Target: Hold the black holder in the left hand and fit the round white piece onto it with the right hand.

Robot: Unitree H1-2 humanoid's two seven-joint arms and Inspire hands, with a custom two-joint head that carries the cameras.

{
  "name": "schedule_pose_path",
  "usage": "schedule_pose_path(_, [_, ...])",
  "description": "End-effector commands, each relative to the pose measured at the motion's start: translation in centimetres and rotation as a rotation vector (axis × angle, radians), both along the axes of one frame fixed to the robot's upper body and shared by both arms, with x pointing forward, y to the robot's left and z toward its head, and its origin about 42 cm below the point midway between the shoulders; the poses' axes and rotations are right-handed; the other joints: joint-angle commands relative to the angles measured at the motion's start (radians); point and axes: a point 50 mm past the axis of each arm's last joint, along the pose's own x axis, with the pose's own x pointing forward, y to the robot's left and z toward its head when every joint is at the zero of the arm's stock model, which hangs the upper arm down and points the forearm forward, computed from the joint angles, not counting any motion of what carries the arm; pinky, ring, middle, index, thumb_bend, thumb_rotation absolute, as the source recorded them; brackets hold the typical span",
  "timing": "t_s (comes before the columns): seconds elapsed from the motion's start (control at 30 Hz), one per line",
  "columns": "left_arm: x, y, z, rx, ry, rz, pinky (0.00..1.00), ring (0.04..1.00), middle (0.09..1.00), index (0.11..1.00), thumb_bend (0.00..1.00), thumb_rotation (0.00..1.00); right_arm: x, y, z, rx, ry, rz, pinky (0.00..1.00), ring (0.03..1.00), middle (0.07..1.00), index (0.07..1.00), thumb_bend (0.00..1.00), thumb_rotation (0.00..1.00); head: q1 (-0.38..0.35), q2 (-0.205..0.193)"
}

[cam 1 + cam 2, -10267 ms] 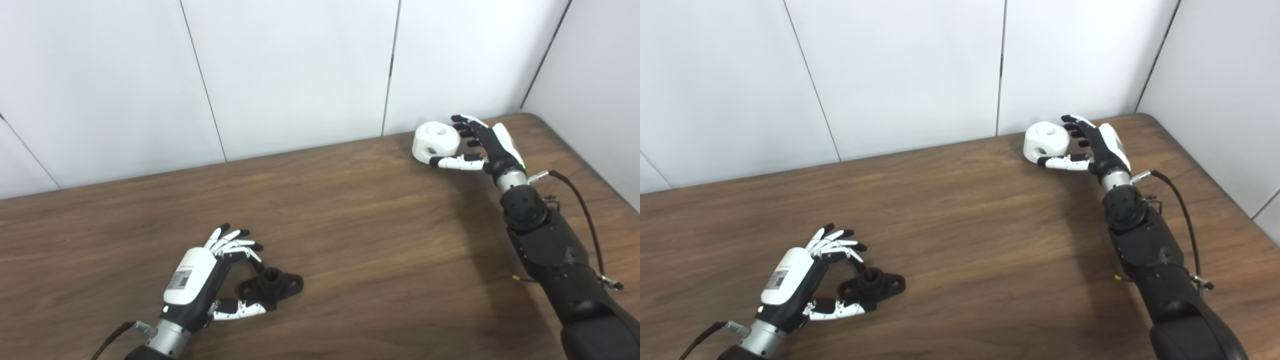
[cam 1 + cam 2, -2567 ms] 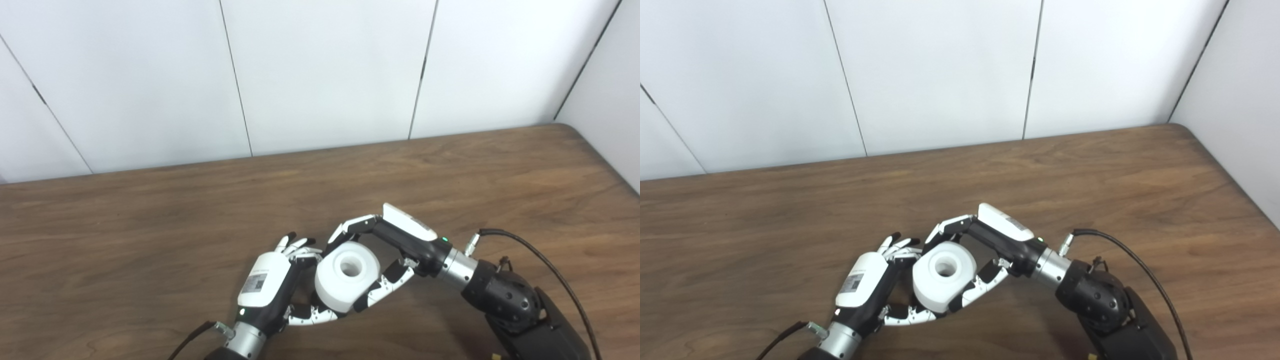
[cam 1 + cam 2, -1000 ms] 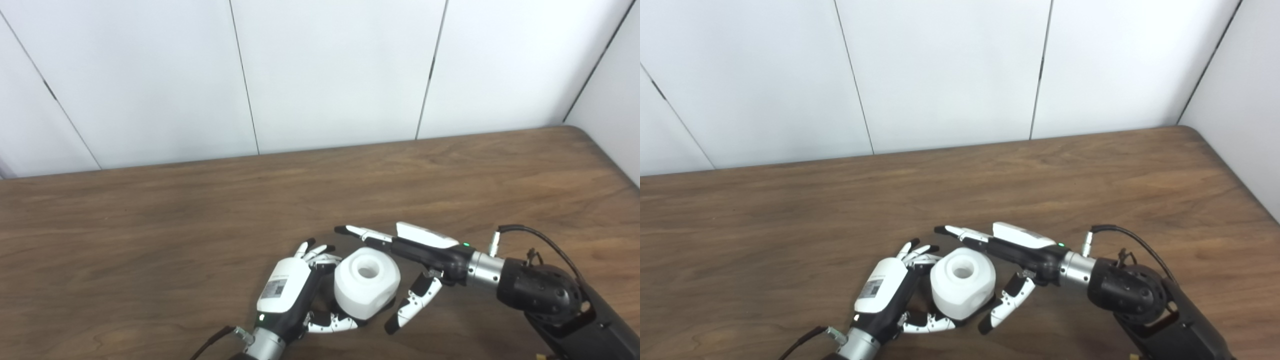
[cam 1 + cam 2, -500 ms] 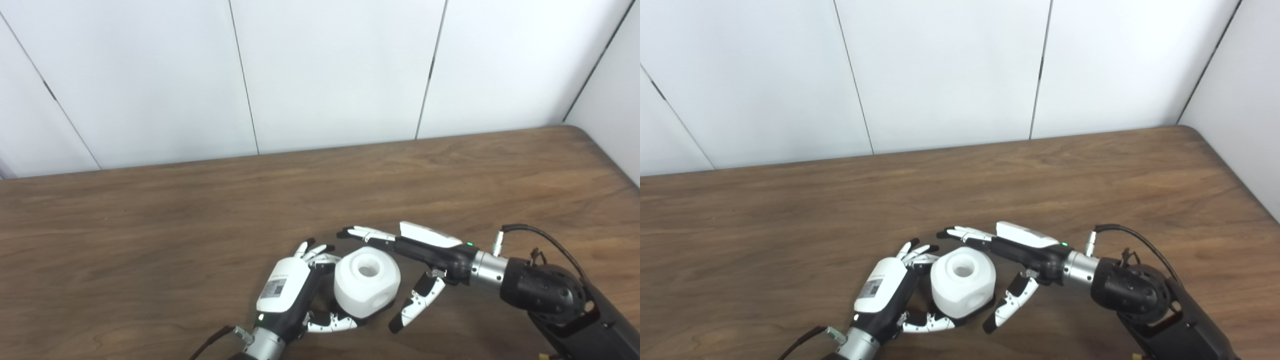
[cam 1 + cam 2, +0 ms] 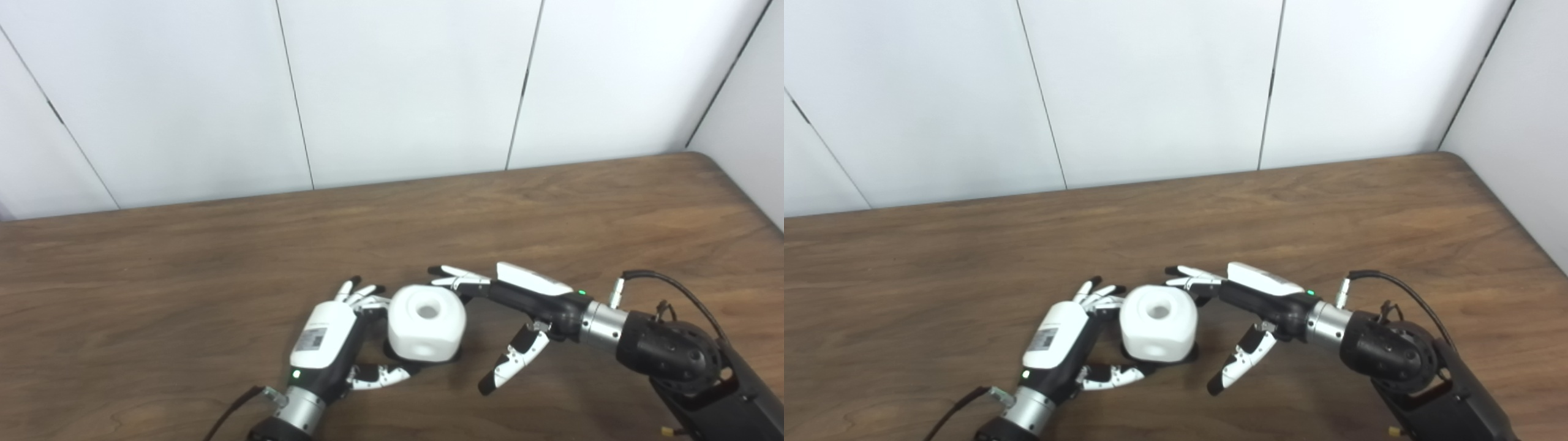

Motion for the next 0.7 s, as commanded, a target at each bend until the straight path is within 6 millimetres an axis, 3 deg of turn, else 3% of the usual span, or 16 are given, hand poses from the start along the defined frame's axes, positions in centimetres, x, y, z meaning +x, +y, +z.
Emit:
schedule_pose_path(0.0, [0.0, 0.7, -0.6, 0.016, 0.003, -0.002, 1.00, 0.880, 0.726, 0.484, 0.52, 0.06, 0.5, 0.2, 2.4, 0.057, -0.110, 0.006, 0.80, 1.000, 1.000, 0.878, 0.78, 0.18, -0.003, 0.000])
schedule_pose_path(0.2, [0.3, 1.3, -0.6, 0.014, 0.007, -0.001, 1.00, 0.883, 0.725, 0.483, 0.52, 0.06, 1.3, -0.8, 4.0, 0.070, -0.178, -0.057, 0.87, 1.000, 1.000, 0.969, 0.78, 0.29, -0.005, -0.002])
schedule_pose_path(0.67, [0.3, 2.0, -0.6, 0.022, 0.013, -0.002, 1.00, 0.880, 0.722, 0.483, 0.52, 0.06, 4.1, -5.8, 7.5, 0.183, -0.261, -0.303, 0.95, 1.000, 1.000, 1.000, 0.84, 0.32, -0.017, -0.006])
